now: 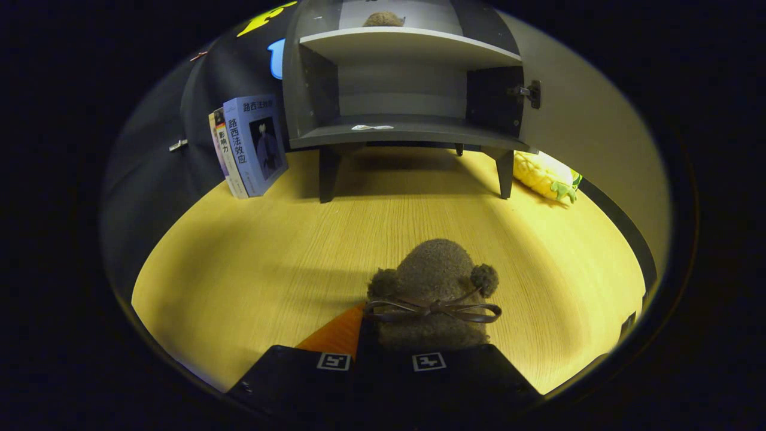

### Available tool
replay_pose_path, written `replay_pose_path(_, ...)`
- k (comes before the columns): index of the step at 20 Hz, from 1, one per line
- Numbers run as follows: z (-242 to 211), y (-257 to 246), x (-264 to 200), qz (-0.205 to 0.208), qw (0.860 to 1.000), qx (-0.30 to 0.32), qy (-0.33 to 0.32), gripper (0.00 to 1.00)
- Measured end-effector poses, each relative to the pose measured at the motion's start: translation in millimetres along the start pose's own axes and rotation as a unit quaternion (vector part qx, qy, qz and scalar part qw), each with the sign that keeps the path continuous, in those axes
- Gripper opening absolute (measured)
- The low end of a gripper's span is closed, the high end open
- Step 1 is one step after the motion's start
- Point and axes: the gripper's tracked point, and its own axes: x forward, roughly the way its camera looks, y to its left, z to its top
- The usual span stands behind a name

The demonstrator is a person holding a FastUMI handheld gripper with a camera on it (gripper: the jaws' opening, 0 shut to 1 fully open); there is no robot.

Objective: Open the shoe cabinet door, grab the shoes and put them into the shoe cabinet, then close the shoe cabinet door.

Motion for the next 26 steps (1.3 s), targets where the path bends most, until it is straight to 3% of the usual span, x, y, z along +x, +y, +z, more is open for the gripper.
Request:
replay_pose_path(2, 0.1, 3.0, 3.9, 0.005, 1.0, -0.003, -0.006, 0.23)
replay_pose_path(5, 4.5, -0.6, -8.8, -0.008, 1.0, -0.015, -0.002, 0.05)
replay_pose_path(10, 13.8, -3.6, -11.9, -0.012, 1.0, -0.004, 0.012, 0.05)
replay_pose_path(13, 58.4, -9.3, -40.7, -0.025, 1.0, -0.009, -0.012, 0.05)
replay_pose_path(22, 251.9, -24.7, -142.1, -0.056, 0.988, -0.002, -0.145, 0.05)
replay_pose_path(26, 307.8, -25.0, -162.6, -0.046, 0.985, -0.027, -0.166, 0.05)
